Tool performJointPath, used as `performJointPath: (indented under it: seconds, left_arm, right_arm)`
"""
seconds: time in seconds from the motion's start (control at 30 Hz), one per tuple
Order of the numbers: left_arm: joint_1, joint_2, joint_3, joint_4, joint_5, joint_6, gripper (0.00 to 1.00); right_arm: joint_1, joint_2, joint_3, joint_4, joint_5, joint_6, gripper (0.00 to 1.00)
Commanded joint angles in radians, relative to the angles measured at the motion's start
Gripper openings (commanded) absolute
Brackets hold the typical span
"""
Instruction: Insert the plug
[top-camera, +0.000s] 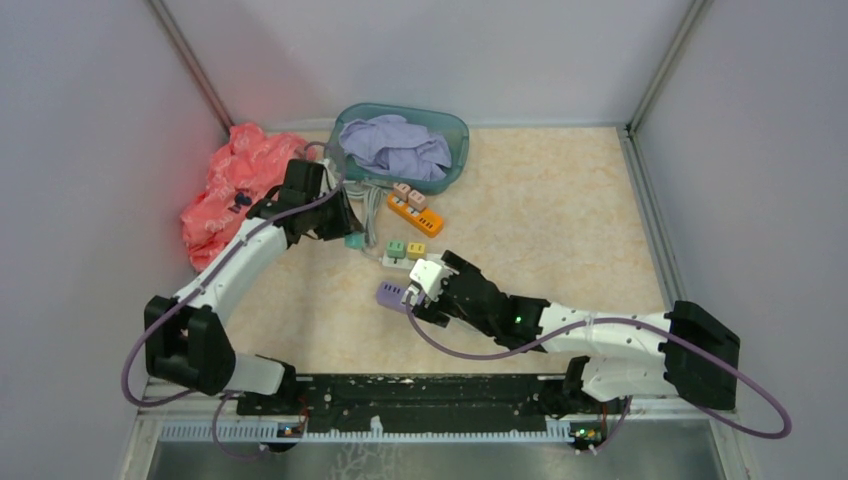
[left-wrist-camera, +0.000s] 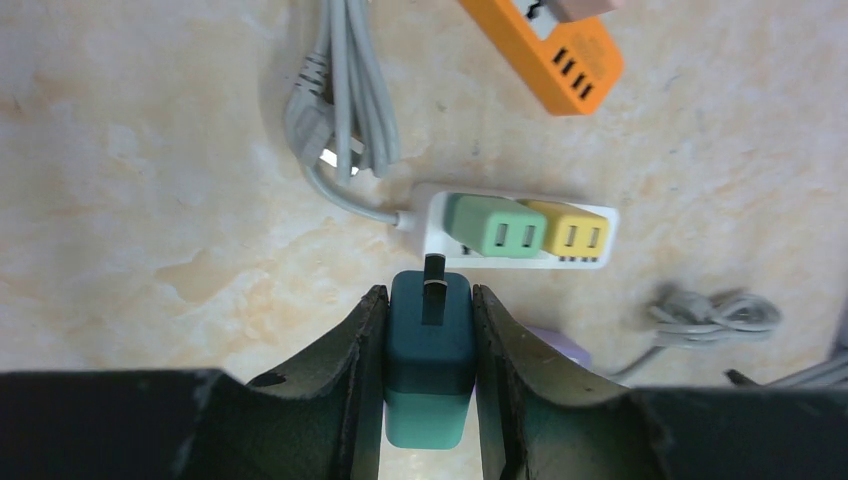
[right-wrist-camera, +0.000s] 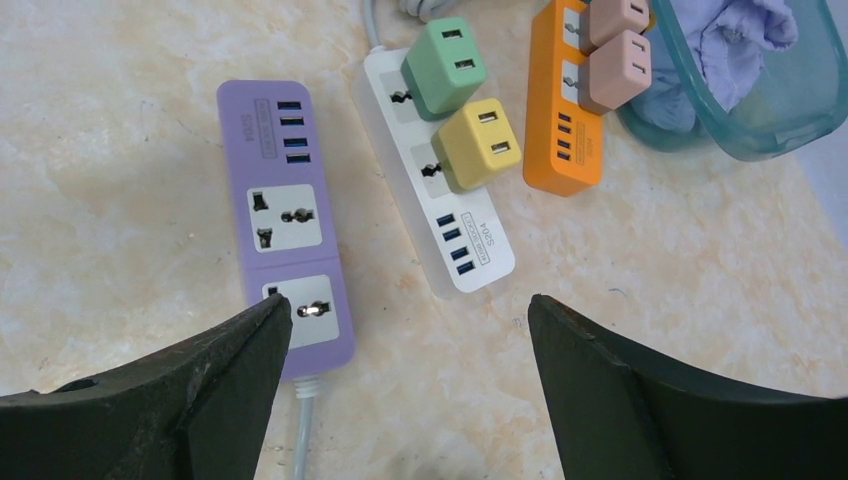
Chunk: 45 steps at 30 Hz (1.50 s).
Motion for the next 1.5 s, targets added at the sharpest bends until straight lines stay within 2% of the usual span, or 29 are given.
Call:
performJointPath:
  seconds: [0.0, 0.27, 0.57, 0.73, 1.1, 1.3, 1.47]
  left_arm:
    - [-0.002, -0.078, -0.020, 0.052, 0.063, -0.214, 0.00]
    - [-0.004, -0.111, -0.033, 0.002, 0.135, -0.496, 0.00]
    - [-0.017, -0.260, -0.127, 0.063, 0.105, -0.690, 0.00]
    - [-0.020, -0.340, -0.191, 0.098, 0.087, -0.791, 0.00]
    - [-0.075, -0.371, -0.244, 0.174, 0.103, -0.885, 0.00]
    - [-0.104, -0.368, -0.266, 0.207, 0.104, -0.916, 0.00]
    - [-0.121, -0.364, -0.273, 0.214, 0.103, -0.930, 0.00]
  right_arm:
    - [-0.007, -0.026, 0.064, 0.080, -0.008, -0.039, 0.88]
    - [-0.007, 0.004, 0.081, 0.195, -0.043, -0.111, 0.88]
    - [-0.007, 0.077, 0.080, 0.395, -0.064, -0.240, 0.88]
    - [-0.007, 0.139, 0.073, 0.566, -0.099, -0.354, 0.87]
    - [-0.006, 0.261, 0.125, 0.705, -0.187, -0.441, 0.83]
    - [-0.007, 0.294, 0.145, 0.707, -0.212, -0.447, 0.80]
    - [-0.008, 0.316, 0.148, 0.719, -0.203, -0.458, 0.72]
